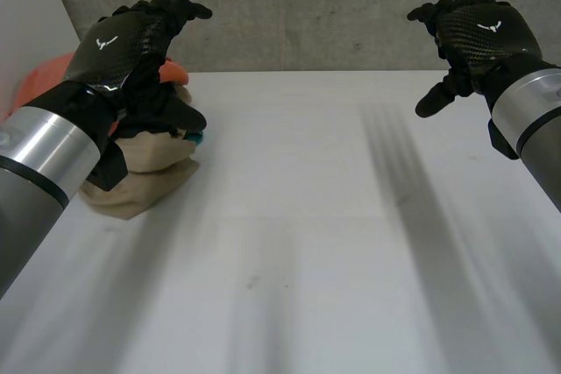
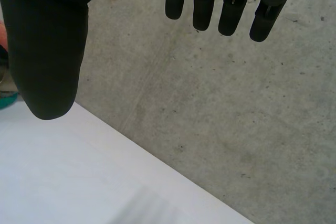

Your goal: Fold the laundry.

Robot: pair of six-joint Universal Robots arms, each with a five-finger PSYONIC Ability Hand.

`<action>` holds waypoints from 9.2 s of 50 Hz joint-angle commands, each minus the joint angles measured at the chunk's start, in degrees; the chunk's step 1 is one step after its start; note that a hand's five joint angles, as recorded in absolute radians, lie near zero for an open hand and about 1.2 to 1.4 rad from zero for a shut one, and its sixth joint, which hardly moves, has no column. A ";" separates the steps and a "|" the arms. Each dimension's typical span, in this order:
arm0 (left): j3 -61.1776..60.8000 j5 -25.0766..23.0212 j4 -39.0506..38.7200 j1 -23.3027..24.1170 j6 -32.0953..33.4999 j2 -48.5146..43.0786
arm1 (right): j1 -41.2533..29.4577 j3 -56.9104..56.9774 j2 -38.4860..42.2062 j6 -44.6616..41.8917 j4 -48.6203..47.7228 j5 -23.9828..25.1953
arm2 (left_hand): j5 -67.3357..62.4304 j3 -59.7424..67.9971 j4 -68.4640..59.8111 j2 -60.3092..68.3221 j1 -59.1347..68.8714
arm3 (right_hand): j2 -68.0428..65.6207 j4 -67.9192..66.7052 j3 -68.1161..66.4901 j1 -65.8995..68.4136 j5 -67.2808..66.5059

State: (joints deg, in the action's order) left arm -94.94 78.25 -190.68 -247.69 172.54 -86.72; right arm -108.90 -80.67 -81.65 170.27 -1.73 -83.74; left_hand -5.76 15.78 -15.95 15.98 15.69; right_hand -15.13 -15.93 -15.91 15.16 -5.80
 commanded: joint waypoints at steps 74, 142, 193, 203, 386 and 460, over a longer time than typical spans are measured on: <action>17.86 3.49 1.27 20.40 2.45 -27.70 | 5.28 0.86 -0.53 -1.17 0.85 0.86 | -52.77 52.75 -52.58 52.56 52.84 | 5.13 5.93 5.91 -5.16 5.80; -6.84 -3.81 2.42 -9.40 23.81 -9.43 | 9.41 4.36 23.18 -30.97 -6.35 -5.21 | -1.85 1.83 -1.66 1.64 1.92 | -64.87 -64.07 -64.09 64.84 -64.20; -17.03 -3.90 -2.59 -4.03 32.68 -11.63 | 14.59 -29.46 11.60 -24.72 -12.59 10.44 | -15.98 15.97 -15.79 15.77 16.05 | -54.09 -53.29 -53.32 54.06 -53.43; -17.47 -3.81 -1.89 -2.36 28.65 -11.19 | 14.07 -27.35 10.81 -24.46 -14.88 9.82 | -15.65 15.63 -15.46 15.43 15.72 | -64.87 -64.07 -64.09 64.84 -64.20; -4.12 0.41 16.23 -1.92 41.65 -10.81 | 22.24 -8.72 -2.05 -48.10 28.36 9.56 | -64.24 64.22 -64.05 64.02 64.31 | -64.87 -64.07 -64.09 64.84 -64.20; 3.54 6.39 -14.19 -1.75 49.03 -37.21 | 25.23 -2.64 19.78 -34.21 2.60 8.68 | -64.24 64.22 -64.05 64.02 64.31 | -64.87 -64.07 -64.09 64.84 -64.20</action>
State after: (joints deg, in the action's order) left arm -89.94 84.07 -205.96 -249.49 221.71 -125.87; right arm -84.69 -82.42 -60.48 136.69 -0.14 -74.85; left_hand -54.57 66.97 -67.39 67.07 64.70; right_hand -66.99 -68.66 -68.12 65.53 -58.77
